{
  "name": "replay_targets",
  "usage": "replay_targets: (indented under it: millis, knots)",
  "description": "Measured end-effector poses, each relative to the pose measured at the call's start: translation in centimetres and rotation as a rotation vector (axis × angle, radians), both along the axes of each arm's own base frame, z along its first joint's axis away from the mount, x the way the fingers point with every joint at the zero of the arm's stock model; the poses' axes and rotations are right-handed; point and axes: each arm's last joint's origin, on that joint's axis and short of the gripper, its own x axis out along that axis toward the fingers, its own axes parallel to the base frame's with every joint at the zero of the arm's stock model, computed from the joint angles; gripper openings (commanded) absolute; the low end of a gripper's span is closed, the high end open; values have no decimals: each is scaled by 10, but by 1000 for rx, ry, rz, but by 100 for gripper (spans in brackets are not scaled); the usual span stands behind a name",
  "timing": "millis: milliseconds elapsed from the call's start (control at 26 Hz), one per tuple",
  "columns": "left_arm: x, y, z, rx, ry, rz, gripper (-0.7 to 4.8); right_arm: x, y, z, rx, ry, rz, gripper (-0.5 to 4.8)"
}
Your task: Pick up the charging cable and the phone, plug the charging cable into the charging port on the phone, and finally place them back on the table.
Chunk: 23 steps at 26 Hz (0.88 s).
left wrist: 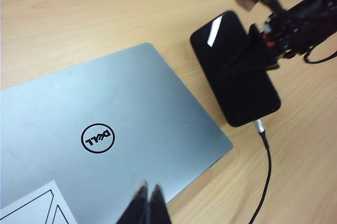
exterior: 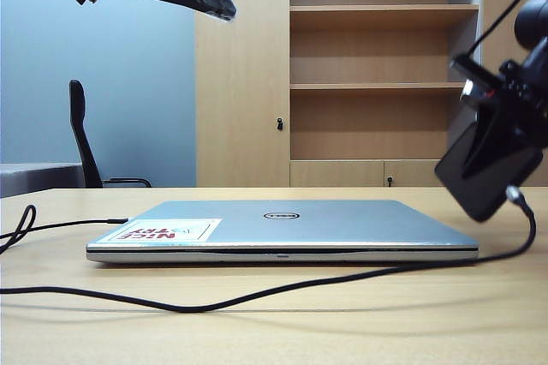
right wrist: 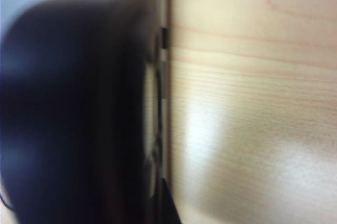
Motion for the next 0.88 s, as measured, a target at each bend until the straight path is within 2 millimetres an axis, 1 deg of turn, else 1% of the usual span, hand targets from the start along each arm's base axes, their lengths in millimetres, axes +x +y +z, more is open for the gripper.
replay_targets:
  millis: [115,231,462,654,693,731,846,885]
  knots:
    - [0,0,0,0,0,-1,-6,5,0,-14,-2,38,3,-6]
    - [0,0,0,0,0,0,-6,8,0,-20,-6,44,10,-6]
    - [0,0,0,0,0,-1,-6,13,-1,-20,-34,-7,8,-6]
    - [0,0,0,0,0,0,-6,12,-1,-21,-75,3,-2,-6]
    - [0,0,0,0,0,-1,-6,12,-1,-21,-77,3,-2,10]
    - [0,0,0,0,0,0,-6,12,-1,-21,-81,3,-3,37]
    - [0,0,0,0,0,0,-6,12,-1,-21,-87,2,-4,147]
    - [0,0,0,0,0,0,-6,12,-2,-21,-87,1,-5,160]
